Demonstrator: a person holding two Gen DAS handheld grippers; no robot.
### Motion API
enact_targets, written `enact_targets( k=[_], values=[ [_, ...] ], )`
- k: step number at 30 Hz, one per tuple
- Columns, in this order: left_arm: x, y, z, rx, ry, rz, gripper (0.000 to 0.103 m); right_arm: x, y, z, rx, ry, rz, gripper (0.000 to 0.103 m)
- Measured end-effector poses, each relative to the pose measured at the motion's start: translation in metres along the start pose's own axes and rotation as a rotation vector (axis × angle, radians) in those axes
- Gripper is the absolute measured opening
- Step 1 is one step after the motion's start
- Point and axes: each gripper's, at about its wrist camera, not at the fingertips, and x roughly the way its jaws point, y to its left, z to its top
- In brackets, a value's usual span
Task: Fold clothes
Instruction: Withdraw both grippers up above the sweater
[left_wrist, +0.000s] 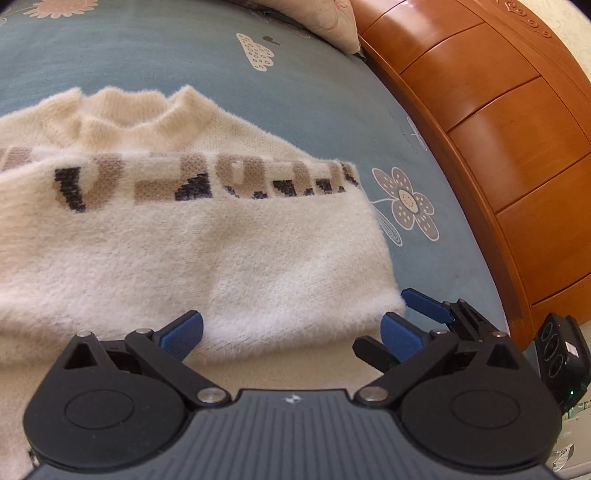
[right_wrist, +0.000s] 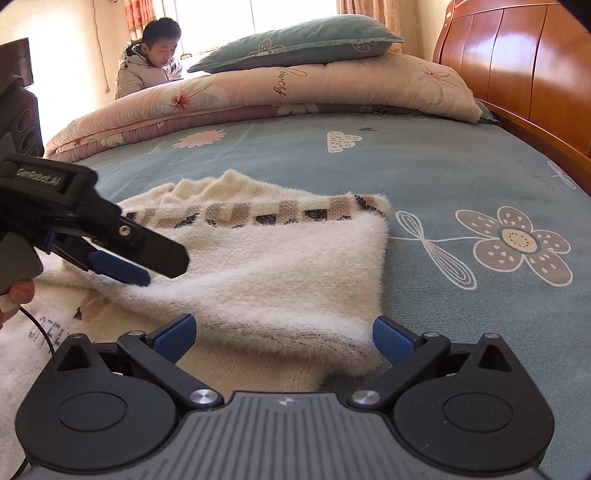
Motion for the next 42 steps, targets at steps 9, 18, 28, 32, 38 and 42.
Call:
enact_targets(
  k=[9, 18, 28, 32, 38, 42],
  values=[
    [-0.103, -0.007, -0.023, 0.008, -0.079, 0.115, 0.102, -0.029, 0.005, 0.02, 0.119, 0.005, 0.041, 0.103],
    [-0.098, 0.021, -0.122, 0.131, -0.019, 0.335, 0.102, -0.039, 0.087, -0.011, 0.006, 0.086, 0.09, 0.103],
    [-0.096, 0.028, -0.215, 0.264, -0.054, 0.419, 0.102, -0.057, 0.143, -0.105, -0.115, 0.11, -0.102, 0.103],
    [-0.106, 0.026, -0.249, 0.332, -0.086, 0.446, 0.102, -0.081, 0.144, -0.129, -0.095, 0.088, -0.125, 0.103],
    [-0.127, 0.033, -0.292, 0.328, -0.176, 0.442, 0.102, -0.114, 0.145, -0.164, -0.072, 0.045, -0.152, 0.103],
    [-0.137, 0.033, -0.314, 0.302, -0.222, 0.451, 0.102, -0.129, 0.146, -0.176, -0.053, 0.034, -0.166, 0.103]
  ],
)
